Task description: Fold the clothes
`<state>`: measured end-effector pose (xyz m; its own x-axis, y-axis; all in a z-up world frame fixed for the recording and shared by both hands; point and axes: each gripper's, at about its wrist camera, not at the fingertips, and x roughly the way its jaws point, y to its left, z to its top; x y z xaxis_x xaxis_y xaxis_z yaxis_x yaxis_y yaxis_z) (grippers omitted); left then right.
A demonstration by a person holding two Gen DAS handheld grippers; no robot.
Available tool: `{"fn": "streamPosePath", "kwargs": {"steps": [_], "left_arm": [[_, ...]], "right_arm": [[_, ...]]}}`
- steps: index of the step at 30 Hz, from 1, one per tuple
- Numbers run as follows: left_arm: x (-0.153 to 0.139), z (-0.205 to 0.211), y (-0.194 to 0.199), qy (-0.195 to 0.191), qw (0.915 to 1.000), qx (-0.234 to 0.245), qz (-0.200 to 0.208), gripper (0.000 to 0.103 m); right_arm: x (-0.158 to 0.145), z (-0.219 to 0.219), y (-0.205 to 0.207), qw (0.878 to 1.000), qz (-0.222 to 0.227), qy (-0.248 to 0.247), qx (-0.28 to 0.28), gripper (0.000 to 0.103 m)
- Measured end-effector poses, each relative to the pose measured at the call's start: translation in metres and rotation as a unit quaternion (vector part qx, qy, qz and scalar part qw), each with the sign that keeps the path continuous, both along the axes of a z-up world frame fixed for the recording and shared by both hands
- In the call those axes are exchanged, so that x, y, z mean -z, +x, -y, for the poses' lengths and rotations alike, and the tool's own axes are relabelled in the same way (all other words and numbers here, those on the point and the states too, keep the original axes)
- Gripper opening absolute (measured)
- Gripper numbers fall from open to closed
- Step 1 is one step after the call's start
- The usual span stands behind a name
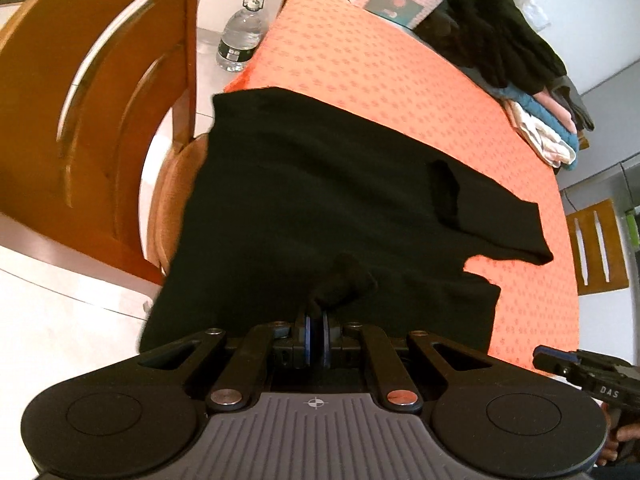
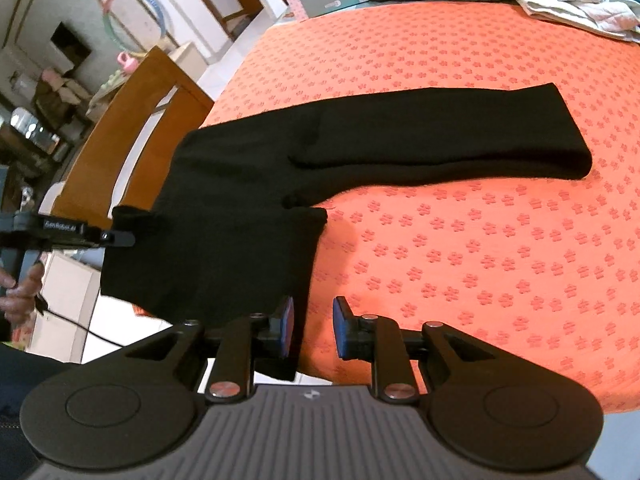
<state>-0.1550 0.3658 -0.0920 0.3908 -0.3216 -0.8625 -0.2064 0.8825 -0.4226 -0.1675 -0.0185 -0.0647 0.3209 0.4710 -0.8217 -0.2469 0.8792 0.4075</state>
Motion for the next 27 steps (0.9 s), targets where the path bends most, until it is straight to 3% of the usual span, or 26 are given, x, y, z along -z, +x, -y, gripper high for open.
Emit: {"fn": "streamPosePath", "kwargs": {"steps": [10, 18, 27], "left_arm": [[-0.009, -0.03, -0.003, 0.021, 0.9994, -0.019, 0.02, 0.008], [0.008, -0.051, -0.007, 0.042, 0.9978, -0.051, -0.003, 0.008], [0.013, -0.049, -0.01, 0.06, 0.9954, -0.073, 0.007, 0.008]], "right_arm": [[0.003, -0.027, 0.006, 1.0, 0.003, -0.008, 0.011, 0.025], [0.003, -0.031, 0.009, 1.0, 0.007, -0.017, 0.01, 0.025], [0.0, -0.031, 0.013, 0.999, 0.009, -0.033, -0.001, 0.026]]}}
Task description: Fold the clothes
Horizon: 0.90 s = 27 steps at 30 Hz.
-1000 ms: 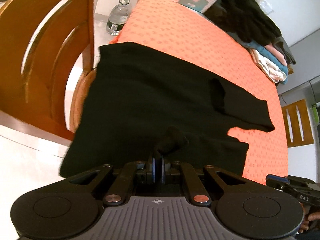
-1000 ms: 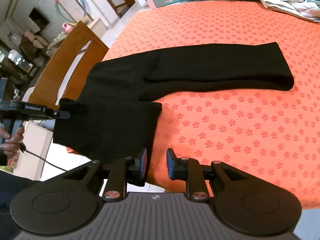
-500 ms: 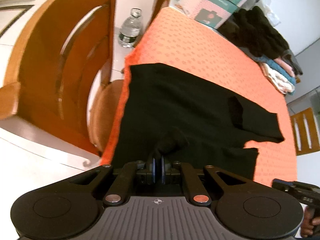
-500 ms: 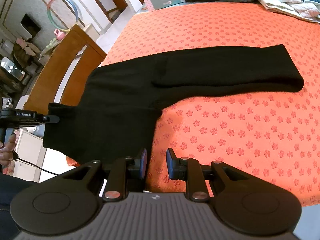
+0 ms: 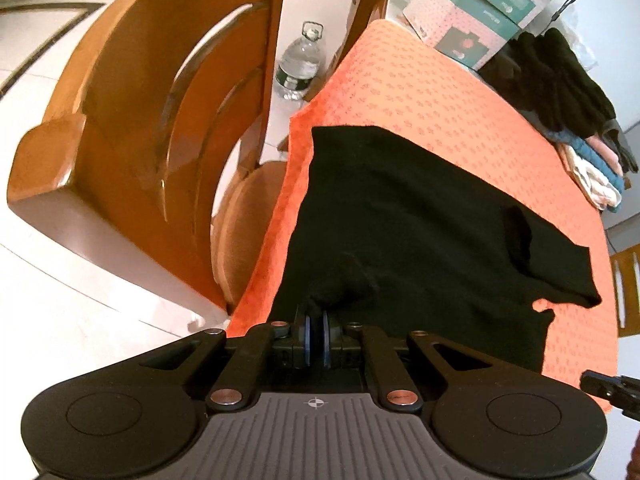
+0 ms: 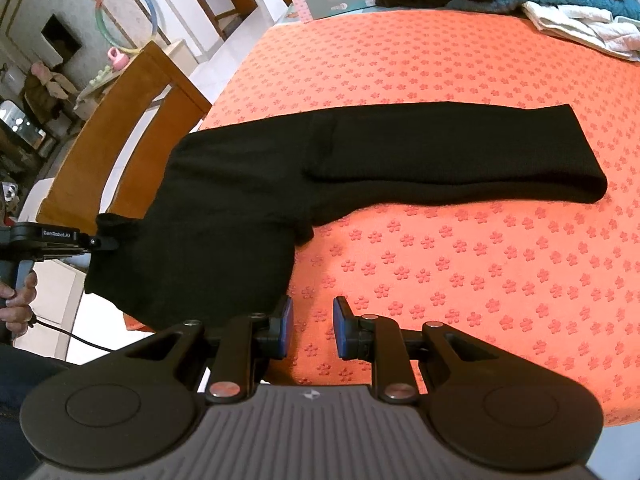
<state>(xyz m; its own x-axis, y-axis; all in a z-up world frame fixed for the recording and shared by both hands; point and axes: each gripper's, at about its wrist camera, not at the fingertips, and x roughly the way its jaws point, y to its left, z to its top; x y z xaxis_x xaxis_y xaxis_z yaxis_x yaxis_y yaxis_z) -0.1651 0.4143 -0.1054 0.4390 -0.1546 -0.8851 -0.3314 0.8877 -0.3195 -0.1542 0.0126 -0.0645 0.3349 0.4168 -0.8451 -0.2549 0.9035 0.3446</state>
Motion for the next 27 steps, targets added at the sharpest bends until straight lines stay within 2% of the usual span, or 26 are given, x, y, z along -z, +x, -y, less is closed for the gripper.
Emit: {"fn": "streamPosePath", "kwargs": {"steps": [2, 5, 7, 9, 13, 15, 22, 27], "left_arm": [[0.002, 0.002, 0.001, 0.013, 0.9999, -0.006, -0.005, 0.009], [0.003, 0.001, 0.002, 0.01, 0.9998, -0.013, -0.011, 0.013], [-0.001, -0.001, 0.001, 0.006, 0.9998, -0.016, -0.008, 0.021], [-0.006, -0.003, 0.0, 0.003, 0.9999, -0.017, -0.002, 0.035], [-0.021, -0.005, 0.0, 0.006, 0.9999, -0.015, 0.005, 0.043], [-0.029, -0.005, 0.0, 0.005, 0.9998, -0.014, 0.009, 0.049], [-0.046, 0.009, 0.003, -0.002, 0.9997, -0.019, 0.015, 0.053], [-0.049, 0.028, 0.012, -0.004, 0.9995, -0.03, 0.012, 0.054]], "right_arm": [[0.0, 0.002, 0.001, 1.0, -0.001, -0.004, 0.001, 0.026], [0.0, 0.006, 0.001, 1.0, -0.002, -0.009, 0.005, 0.027], [-0.001, 0.01, 0.002, 1.0, -0.002, -0.015, 0.011, 0.028], [-0.001, 0.015, 0.003, 1.0, -0.002, -0.019, 0.02, 0.029], [-0.004, 0.033, 0.011, 0.998, 0.003, -0.027, 0.049, 0.03], [-0.006, 0.045, 0.019, 0.997, 0.009, -0.034, 0.066, 0.034], [-0.012, 0.102, 0.057, 0.99, 0.027, -0.044, 0.134, 0.035], [-0.005, 0.146, 0.09, 0.985, 0.029, -0.049, 0.162, 0.036]]}}
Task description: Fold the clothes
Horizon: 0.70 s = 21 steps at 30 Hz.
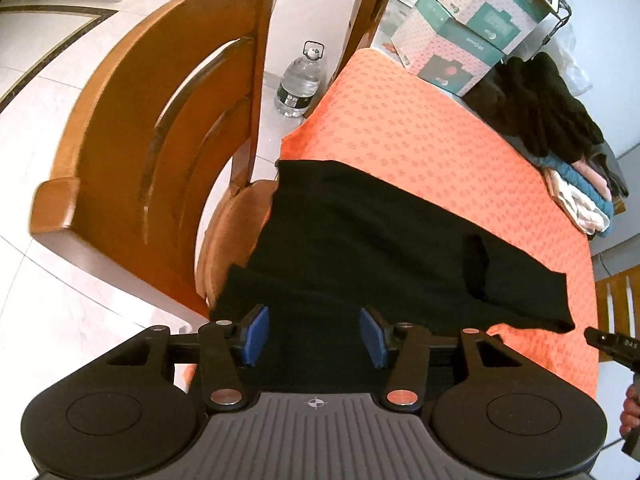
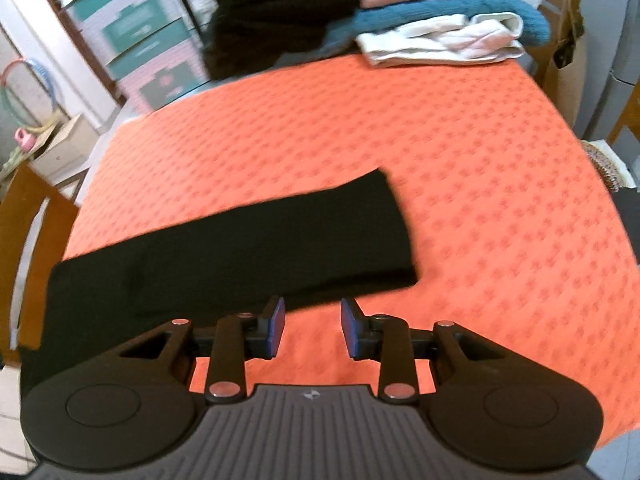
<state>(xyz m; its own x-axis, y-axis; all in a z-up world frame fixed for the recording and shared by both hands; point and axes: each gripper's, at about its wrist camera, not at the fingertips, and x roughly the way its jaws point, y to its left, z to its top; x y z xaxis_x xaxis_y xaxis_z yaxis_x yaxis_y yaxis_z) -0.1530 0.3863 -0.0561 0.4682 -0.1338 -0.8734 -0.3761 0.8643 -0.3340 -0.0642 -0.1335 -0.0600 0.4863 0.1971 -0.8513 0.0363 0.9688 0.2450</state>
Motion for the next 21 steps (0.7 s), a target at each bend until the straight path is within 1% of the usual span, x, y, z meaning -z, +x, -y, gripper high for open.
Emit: {"fn": "streamPosePath", "kwargs": {"steps": [8, 11, 14, 17, 19, 20, 21], "left_arm": [[-0.007, 0.043, 0.023, -0.002, 0.9999, -0.012, -0.001, 0.058], [-0.007, 0.059, 0.031, -0.009, 0.9999, -0.014, -0.002, 0.058], [-0.009, 0.075, 0.04, -0.016, 0.9998, -0.012, -0.002, 0.059], [-0.012, 0.089, 0.048, -0.026, 0.9996, -0.008, 0.002, 0.062], [-0.013, 0.098, 0.055, -0.037, 0.9993, -0.005, 0.006, 0.066], [-0.012, 0.102, 0.06, -0.043, 0.9991, 0.0, 0.007, 0.067], [-0.011, 0.107, 0.066, -0.049, 0.9988, 0.005, 0.008, 0.068]], "right_arm": [[0.034, 0.055, 0.048, 0.999, -0.018, -0.008, 0.034, 0.038], [0.051, 0.065, 0.06, 0.999, -0.032, 0.006, 0.034, 0.038], [0.069, 0.072, 0.069, 0.998, -0.049, 0.032, 0.038, 0.038], [0.077, 0.073, 0.071, 0.996, -0.054, 0.051, 0.043, 0.037], [0.078, 0.071, 0.07, 0.996, -0.053, 0.062, 0.037, 0.02], [0.078, 0.07, 0.07, 0.996, -0.05, 0.065, 0.032, 0.01], [0.073, 0.065, 0.069, 0.997, -0.043, 0.056, 0.026, 0.008]]}}
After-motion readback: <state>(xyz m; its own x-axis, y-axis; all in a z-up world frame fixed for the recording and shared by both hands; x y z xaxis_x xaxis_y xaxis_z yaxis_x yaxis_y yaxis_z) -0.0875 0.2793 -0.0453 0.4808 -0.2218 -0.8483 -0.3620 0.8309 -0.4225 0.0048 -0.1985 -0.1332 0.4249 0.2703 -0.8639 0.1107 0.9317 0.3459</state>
